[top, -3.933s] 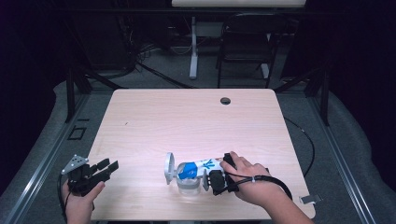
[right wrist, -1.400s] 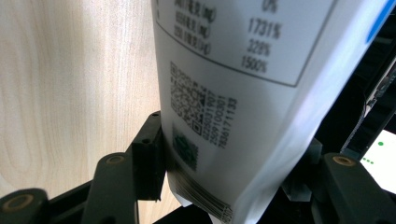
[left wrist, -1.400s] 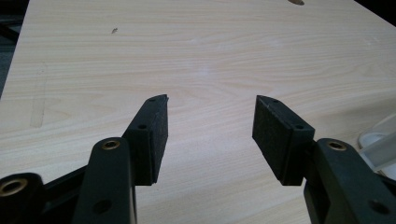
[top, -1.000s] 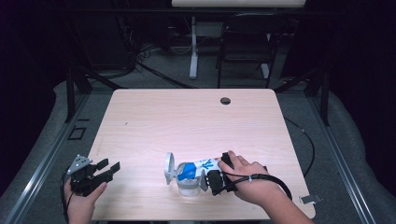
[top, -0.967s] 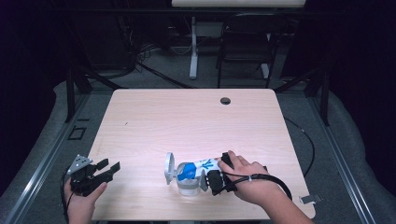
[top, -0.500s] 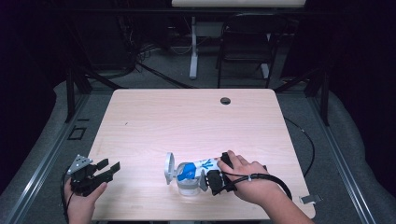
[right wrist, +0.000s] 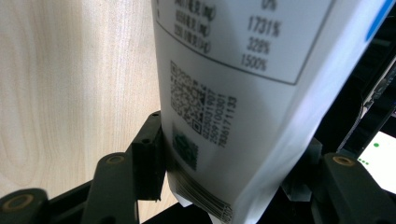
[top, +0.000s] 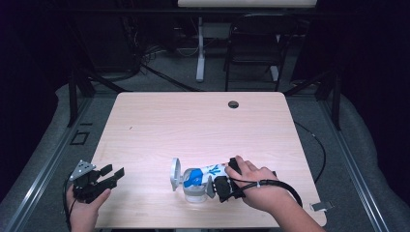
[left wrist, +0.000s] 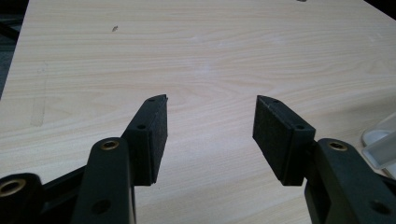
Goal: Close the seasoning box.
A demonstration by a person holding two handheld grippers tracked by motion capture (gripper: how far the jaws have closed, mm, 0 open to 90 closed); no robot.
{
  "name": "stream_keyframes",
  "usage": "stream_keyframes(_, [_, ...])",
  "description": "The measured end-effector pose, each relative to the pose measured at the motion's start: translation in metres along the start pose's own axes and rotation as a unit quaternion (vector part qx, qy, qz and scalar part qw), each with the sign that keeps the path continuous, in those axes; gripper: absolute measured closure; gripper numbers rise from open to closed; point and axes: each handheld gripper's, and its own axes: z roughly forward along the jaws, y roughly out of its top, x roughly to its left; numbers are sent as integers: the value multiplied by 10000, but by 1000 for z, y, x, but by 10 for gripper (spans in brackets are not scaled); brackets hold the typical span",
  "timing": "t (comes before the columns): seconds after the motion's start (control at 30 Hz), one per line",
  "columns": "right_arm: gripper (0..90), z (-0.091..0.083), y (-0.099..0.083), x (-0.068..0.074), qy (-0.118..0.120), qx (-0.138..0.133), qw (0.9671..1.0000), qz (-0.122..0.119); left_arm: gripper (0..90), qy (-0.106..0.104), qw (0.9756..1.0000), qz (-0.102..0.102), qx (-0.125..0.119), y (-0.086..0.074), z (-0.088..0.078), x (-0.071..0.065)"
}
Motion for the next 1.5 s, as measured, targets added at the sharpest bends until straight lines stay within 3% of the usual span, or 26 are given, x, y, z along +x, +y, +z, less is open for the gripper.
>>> stream_keyframes(1.5, [441,-2,2,-2,-33,84,9999,-141,456,19,10000,-36,-23,-1,0,1])
